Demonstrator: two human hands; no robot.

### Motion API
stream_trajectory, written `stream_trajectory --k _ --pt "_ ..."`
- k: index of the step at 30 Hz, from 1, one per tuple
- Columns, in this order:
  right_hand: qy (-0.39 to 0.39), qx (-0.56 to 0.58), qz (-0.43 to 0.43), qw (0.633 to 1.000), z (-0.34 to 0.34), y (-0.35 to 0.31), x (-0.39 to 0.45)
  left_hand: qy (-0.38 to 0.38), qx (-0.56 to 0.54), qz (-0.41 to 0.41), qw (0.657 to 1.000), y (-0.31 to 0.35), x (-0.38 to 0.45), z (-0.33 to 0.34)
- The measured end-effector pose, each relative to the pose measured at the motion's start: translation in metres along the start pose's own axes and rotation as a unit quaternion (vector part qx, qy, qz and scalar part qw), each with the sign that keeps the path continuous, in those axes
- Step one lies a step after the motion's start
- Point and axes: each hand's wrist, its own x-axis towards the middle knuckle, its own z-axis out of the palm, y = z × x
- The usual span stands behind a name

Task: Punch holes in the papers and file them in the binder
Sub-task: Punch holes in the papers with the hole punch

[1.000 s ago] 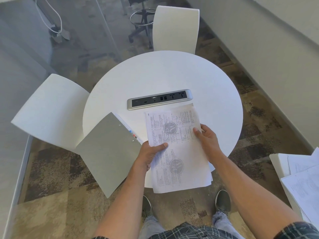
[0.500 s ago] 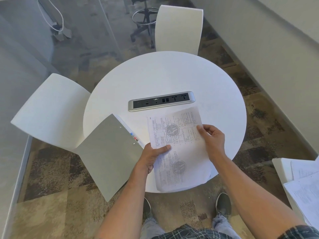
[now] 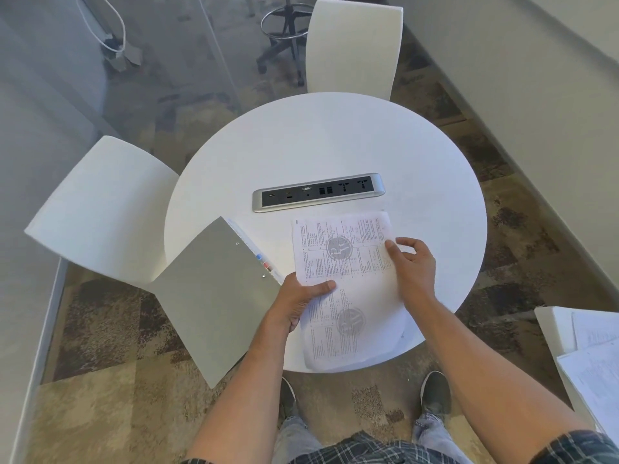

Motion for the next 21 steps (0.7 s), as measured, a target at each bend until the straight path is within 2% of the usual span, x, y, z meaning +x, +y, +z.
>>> stream_trajectory --k 2,5,9,11,14,16,18,21 --pt "-0.013 -0.017 0.035 0.999 -0.001 0.003 0.004 0.013 0.008 -0.006 1.0 -0.001 0.002 0.0" --pt "-0.1 -0.066 0.078 0.99 -0.004 0.016 0.011 0.044 0.019 -0.015 0.999 -0.004 0.006 0.0" --pt "-0.157 -0.124 0.051 0.978 -0.004 0.03 0.01 0.074 0.037 -0.028 0.996 -0.008 0.011 0.002" --pt "-0.132 -0.195 0.012 0.972 -0.006 0.032 0.009 0.098 0.056 -0.03 0.993 -0.011 0.013 0.002" --pt "0.003 -0.235 -0.081 0.968 -0.016 0.036 0.01 0.127 0.074 -0.033 0.989 -0.016 0.017 0.001" --pt "0.068 -0.252 -0.104 0.96 -0.025 0.04 0.015 0.133 0.095 -0.04 0.986 -0.02 0.019 0.003" --pt "0.07 -0.284 -0.08 0.953 -0.034 0.045 0.022 0.133 0.113 -0.042 0.984 -0.025 0.02 0.006" --pt "0.031 -0.284 -0.018 0.958 -0.042 0.05 0.029 0.141 0.131 -0.048 0.98 -0.032 0.022 0.011"
